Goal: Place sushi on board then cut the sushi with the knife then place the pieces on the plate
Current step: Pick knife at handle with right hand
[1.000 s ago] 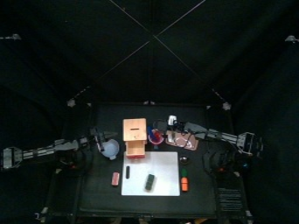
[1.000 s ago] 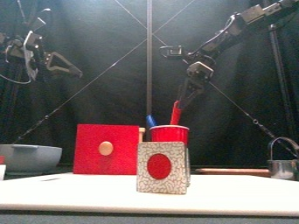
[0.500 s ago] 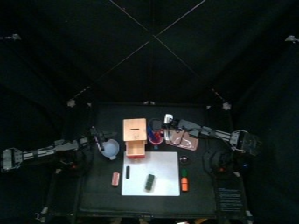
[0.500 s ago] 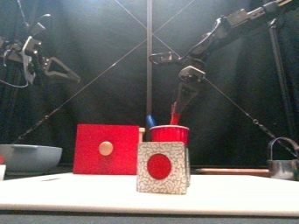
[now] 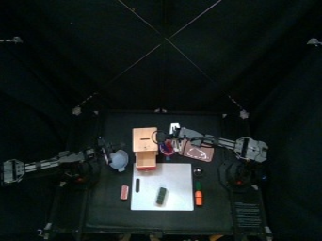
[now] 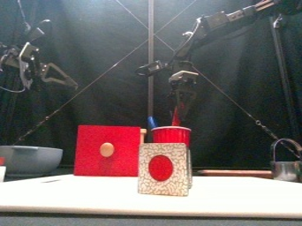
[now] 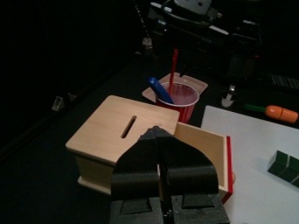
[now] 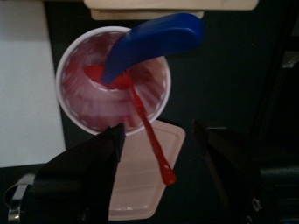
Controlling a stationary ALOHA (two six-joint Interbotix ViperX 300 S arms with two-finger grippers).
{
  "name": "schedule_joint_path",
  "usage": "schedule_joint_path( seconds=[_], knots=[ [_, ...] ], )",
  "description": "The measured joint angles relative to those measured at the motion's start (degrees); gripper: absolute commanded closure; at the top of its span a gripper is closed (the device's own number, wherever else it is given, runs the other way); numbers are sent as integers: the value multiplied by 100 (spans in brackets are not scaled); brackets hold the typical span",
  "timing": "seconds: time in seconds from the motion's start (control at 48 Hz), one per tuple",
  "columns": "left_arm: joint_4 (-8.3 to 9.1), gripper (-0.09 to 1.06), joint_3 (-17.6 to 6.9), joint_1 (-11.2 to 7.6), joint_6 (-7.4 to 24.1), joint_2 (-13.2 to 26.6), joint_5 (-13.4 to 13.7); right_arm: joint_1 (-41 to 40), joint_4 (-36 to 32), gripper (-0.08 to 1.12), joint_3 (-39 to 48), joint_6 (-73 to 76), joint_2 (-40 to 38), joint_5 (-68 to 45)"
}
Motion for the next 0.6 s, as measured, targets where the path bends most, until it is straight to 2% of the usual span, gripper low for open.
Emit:
schedule_joint_path(
  seconds=[0.167,0.438,0.604],
  knots=[
    [0,96,0,18,0,9,0,88,-149,12,-220,18,123,264],
    [0,96,0,26,0,9,0,97,-334,24,-360,26,229,448],
    [0,96,0,18,-9,9,0,88,-325,25,-369,26,281,466]
  ],
)
